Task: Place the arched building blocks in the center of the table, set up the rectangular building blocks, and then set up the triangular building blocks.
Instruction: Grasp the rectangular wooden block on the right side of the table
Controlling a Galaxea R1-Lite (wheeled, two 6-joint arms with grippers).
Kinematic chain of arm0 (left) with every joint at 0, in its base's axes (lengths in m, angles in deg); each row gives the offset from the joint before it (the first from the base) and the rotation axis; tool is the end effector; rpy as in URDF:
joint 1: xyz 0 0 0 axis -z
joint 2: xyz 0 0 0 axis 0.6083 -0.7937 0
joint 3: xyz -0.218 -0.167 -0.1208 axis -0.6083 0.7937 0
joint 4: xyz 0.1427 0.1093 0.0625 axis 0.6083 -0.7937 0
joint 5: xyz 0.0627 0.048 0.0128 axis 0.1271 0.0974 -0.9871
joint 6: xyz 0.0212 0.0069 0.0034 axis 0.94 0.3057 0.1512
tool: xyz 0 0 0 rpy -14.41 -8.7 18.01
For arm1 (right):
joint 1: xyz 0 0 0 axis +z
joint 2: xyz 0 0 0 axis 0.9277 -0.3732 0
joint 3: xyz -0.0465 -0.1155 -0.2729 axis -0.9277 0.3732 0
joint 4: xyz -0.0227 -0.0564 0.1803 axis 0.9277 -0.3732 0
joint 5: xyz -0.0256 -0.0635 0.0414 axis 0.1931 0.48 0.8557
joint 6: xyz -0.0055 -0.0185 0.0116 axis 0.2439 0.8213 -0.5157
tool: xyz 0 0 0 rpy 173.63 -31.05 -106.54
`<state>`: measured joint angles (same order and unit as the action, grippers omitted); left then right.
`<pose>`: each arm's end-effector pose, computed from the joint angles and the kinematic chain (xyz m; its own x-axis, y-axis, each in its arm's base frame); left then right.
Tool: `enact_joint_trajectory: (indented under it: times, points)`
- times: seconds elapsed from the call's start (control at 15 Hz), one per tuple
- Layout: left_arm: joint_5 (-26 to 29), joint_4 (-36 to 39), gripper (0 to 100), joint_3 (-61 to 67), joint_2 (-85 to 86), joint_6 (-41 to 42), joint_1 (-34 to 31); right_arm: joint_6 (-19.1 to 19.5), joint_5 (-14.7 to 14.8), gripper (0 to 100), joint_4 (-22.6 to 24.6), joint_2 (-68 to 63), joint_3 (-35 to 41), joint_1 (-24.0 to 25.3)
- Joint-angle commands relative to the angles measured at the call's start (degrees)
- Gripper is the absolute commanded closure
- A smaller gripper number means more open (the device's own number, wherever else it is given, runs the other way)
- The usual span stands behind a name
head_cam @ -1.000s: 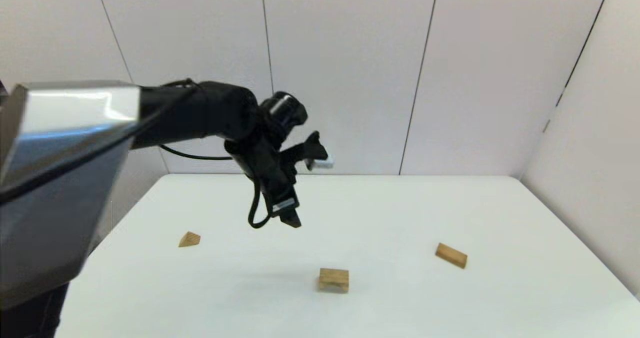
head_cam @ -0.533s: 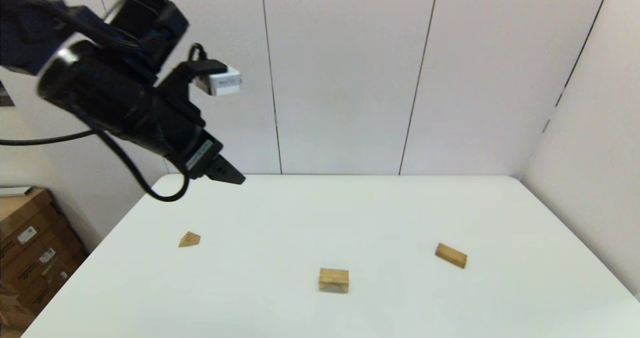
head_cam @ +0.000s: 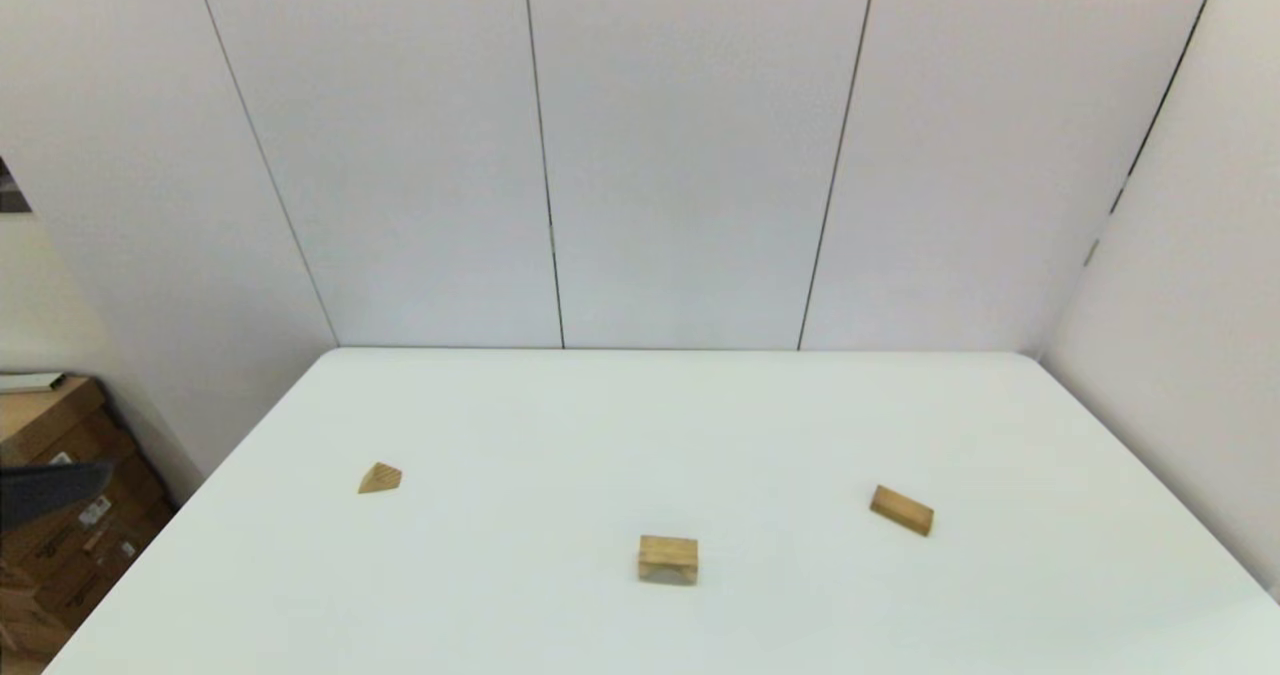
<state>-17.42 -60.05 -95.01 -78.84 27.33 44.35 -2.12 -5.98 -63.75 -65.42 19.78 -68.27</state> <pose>0.0673 -0.0089 0.2978 0.8124 -0.1298 -0.5685 0.2401 0.9629 0.1232 -0.0229 0.0007 0.0752 0.9998 0.0208 -0.0019 -0.0209 0.9995 -0.0256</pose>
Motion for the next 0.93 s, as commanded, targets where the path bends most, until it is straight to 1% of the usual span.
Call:
enact_joint_trajectory:
  times: [0.07, 0.27, 0.4, 0.67, 0.8, 0.93]
  points:
    - [0.05, 6.66, 0, 21.47, 27.23, -0.99, -7.94, 0.02, -0.03, 0, -0.02, 0.04, 0.09, 0.01]
    - [-0.03, 6.84, 0, 25.86, 33.12, -1.07, -8.21, 0.02, -0.03, 0, -0.02, 0.04, 0.09, 0.01]
    - [0.05, 8.16, 0, 29.91, 37.86, -0.46, -6.62, 0.02, -0.03, 0, -0.02, 0.04, 0.09, 0.01]
    - [0.49, 17.39, 0, 41.33, 45.68, -0.19, -6.62, 0.02, -0.03, 0, -0.02, 0.04, 0.09, 0.01]
    - [0.49, 19.93, 0, 46.08, 48.76, -0.63, -6.62, 0.02, -0.03, 0, -0.02, 0.04, 0.09, 0.01]
    - [0.49, 25.12, 0, 51.44, 51.49, -0.72, -6.62, 0.02, -0.03, 0, -0.02, 0.04, 0.09, 0.01]
